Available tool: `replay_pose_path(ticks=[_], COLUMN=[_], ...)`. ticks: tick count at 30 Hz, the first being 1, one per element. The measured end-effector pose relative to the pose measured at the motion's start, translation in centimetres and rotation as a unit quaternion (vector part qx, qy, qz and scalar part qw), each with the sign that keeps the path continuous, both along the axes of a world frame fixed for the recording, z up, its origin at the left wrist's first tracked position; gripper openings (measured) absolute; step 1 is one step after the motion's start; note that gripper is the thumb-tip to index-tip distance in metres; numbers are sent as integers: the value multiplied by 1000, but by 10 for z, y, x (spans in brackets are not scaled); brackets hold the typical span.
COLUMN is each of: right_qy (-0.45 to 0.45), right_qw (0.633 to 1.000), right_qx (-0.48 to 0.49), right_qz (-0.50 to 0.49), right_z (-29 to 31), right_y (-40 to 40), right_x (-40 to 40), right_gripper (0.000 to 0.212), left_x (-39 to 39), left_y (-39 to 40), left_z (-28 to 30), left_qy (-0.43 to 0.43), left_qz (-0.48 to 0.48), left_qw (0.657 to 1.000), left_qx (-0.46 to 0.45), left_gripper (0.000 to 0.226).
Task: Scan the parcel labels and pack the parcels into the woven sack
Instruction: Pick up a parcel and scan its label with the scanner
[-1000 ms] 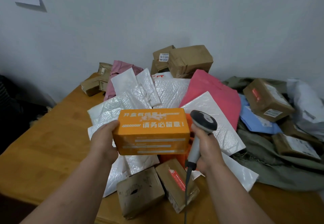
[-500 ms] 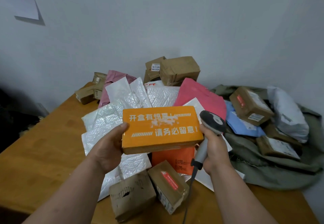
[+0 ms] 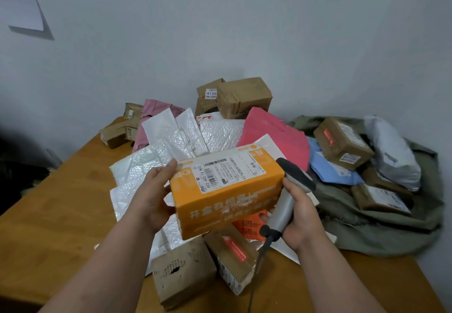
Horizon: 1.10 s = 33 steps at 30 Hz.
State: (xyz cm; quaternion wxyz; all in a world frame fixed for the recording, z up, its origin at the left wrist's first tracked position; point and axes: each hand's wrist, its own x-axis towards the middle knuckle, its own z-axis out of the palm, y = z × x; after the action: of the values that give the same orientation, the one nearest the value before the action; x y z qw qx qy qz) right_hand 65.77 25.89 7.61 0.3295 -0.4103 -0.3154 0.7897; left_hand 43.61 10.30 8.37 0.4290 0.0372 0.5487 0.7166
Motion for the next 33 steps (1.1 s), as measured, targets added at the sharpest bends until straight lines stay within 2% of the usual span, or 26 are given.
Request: replay_pose_path(ticks=[3,6,9,11,15,20,23,27,30,33], right_qy=[11,-6,-22,-34,-75,-148,-146,-119,-80,-48], right_qw=[1000,998,997,997,991,971,974,976,978,980], right_qx=[20,52,49,45,80,146,164,173,142,88], right_qz=[-1,-25,-48,-58,-76,-119,-57,61,132,173], right_z=[4,6,7,6,4,1,9,27,40,50], right_y=[-4,-6,-5,-4,-1,2,0,-16,-32,-41], right_x=[-4,-8,-8,-7,-8,-5,-5,-15,-26,-34], right_gripper=[27,38,45,44,28,15,9,19,37,37], left_x=[6,10,14,14,10,0,-6,-2,1,2], left_y=[-1,-6,-9,-10,-9,-5,1,10,16,21], left_z=[-4,-10,-15,-18,-22,-24,-25,-25,-29,-31], left_qy=[-12,-61,-87,-85,-70,30,62,69,58,46], left_qz=[-45,-127,-164,-160,-117,-40,8,81,90,102], left_qw=[999,987,980,982,990,999,998,993,993,992], left_qx=[-26,-82,-76,-59,-32,-11,25,51,57,60], left_gripper=[63,64,65,64,64,59,74,82,84,81])
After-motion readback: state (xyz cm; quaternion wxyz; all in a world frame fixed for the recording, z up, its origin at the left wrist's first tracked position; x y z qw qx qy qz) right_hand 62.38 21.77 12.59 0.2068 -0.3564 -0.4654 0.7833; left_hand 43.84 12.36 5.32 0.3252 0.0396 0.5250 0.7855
